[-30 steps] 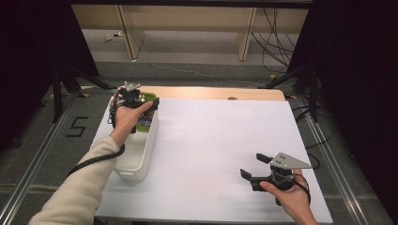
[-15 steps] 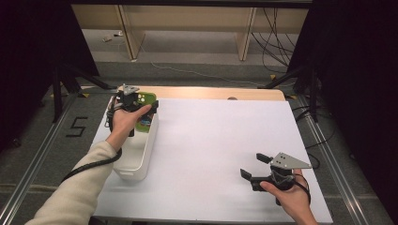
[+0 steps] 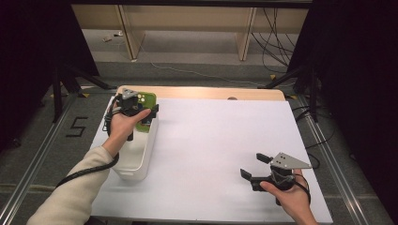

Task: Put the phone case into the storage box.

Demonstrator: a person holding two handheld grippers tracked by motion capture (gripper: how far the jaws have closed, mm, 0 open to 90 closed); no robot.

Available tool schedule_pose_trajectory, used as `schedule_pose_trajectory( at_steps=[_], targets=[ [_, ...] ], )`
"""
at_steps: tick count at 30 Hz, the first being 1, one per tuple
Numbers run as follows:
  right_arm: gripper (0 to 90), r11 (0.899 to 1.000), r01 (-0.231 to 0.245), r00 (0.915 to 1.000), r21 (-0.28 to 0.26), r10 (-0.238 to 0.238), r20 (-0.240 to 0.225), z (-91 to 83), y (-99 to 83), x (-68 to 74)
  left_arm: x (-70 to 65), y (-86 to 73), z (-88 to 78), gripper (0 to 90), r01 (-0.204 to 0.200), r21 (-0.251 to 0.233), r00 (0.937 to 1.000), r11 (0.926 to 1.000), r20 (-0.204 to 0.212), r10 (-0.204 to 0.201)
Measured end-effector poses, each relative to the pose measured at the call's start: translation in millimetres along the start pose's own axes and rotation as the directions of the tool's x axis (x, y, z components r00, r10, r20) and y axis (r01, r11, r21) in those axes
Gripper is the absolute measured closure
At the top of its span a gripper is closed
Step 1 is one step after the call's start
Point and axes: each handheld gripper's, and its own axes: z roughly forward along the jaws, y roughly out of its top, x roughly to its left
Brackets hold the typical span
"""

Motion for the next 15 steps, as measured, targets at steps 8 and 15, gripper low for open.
schedule_pose_trajectory(
  at_steps=[8, 15],
  targets=[
    [13.2, 1.0, -0.001, 1.0, 0.001, 0.001, -0.001, 0.1, 0.0, 0.1, -2.5, -4.7, -9.1, 2.0, -0.002, -0.008, 0.9999, 1.0, 0.016, 0.002],
    [13.2, 1.0, 0.0, 1.0, 0.001, 0.0, 0.0, 0.0, 0.1, 0.0, -8.5, -9.3, -20.9, 2.9, -0.013, -0.026, 0.999, 0.9996, 0.042, 0.014]
  ],
)
